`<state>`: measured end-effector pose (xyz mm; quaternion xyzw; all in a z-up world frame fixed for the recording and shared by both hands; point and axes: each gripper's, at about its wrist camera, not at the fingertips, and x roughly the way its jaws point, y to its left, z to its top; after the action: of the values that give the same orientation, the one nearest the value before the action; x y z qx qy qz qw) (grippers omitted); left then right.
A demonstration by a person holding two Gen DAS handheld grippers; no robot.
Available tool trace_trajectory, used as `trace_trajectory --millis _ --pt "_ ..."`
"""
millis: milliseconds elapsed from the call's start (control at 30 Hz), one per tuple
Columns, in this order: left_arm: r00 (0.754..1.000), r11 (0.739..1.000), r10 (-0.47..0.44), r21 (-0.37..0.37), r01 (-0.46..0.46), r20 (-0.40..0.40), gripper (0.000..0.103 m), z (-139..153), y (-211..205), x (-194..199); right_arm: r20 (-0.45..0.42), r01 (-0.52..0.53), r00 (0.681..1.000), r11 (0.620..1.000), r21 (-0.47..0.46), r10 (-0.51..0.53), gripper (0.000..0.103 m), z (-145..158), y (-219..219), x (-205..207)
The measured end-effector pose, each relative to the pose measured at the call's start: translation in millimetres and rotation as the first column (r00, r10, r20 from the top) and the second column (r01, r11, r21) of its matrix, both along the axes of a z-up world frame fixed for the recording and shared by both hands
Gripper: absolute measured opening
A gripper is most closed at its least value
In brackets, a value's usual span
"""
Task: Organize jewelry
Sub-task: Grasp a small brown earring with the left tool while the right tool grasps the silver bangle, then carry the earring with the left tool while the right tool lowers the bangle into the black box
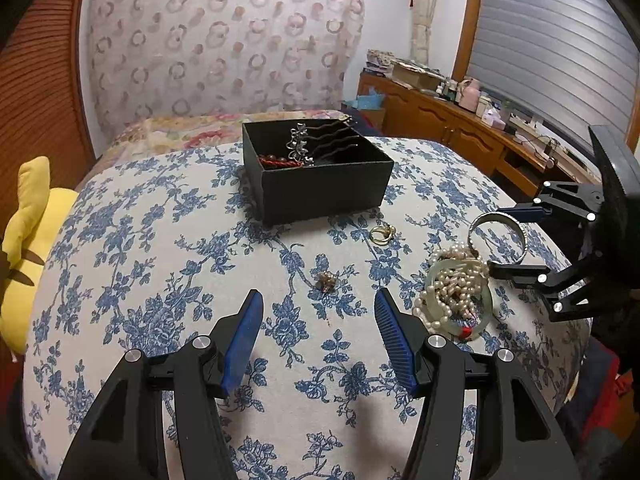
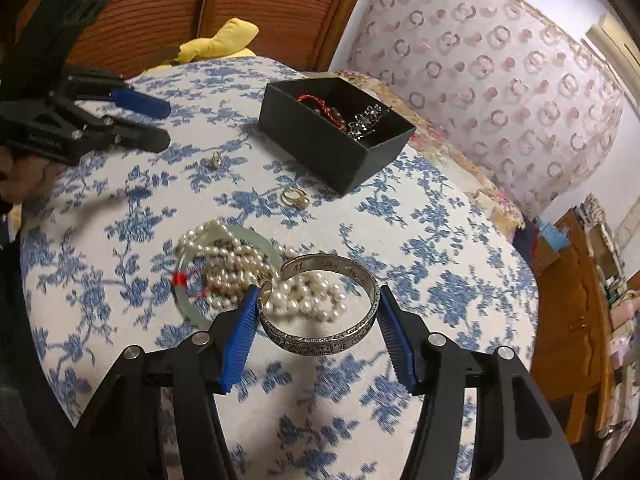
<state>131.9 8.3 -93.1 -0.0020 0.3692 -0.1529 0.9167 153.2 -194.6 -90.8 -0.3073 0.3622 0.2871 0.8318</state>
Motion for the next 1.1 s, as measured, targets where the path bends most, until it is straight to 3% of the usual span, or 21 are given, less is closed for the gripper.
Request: trace_trajectory --millis 267,367,467,633,700,1100 --pt "1.000 1.000 -0.019 -0.005 0.019 -0.005 0.055 -1 -6 8 0.018 0.029 0.999 0.999 0.030 -0.030 0.061 11 -8 -4" --pt "0.999 0.999 -0.029 -0.015 0.028 -0.041 0.055 -7 -9 20 0.026 0.053 0.998 0.997 0.062 -0.054 0.061 15 -10 -3" --pt "0.997 0.999 -0.038 0.003 0.038 -0.069 0.043 -14 -15 31 0.024 0.064 0.997 0.993 0.098 -0.067 0.061 18 -11 -2" --pt "0.995 0.999 -0.040 0.034 0.043 -0.087 0.031 -20 -25 44 0.027 0.072 0.997 0.987 0.140 -0.077 0.061 24 -10 -3" --pt "0.994 0.998 -0.034 0.055 0.040 -0.101 0.011 -25 -28 49 0.028 0.073 0.997 0.985 0.155 -0.078 0.061 27 -11 -2" --pt "0.998 0.998 -0.044 0.035 0.045 -0.042 0.009 0 -29 51 0.023 0.086 0.995 0.961 0.262 -0.095 0.061 40 -8 16"
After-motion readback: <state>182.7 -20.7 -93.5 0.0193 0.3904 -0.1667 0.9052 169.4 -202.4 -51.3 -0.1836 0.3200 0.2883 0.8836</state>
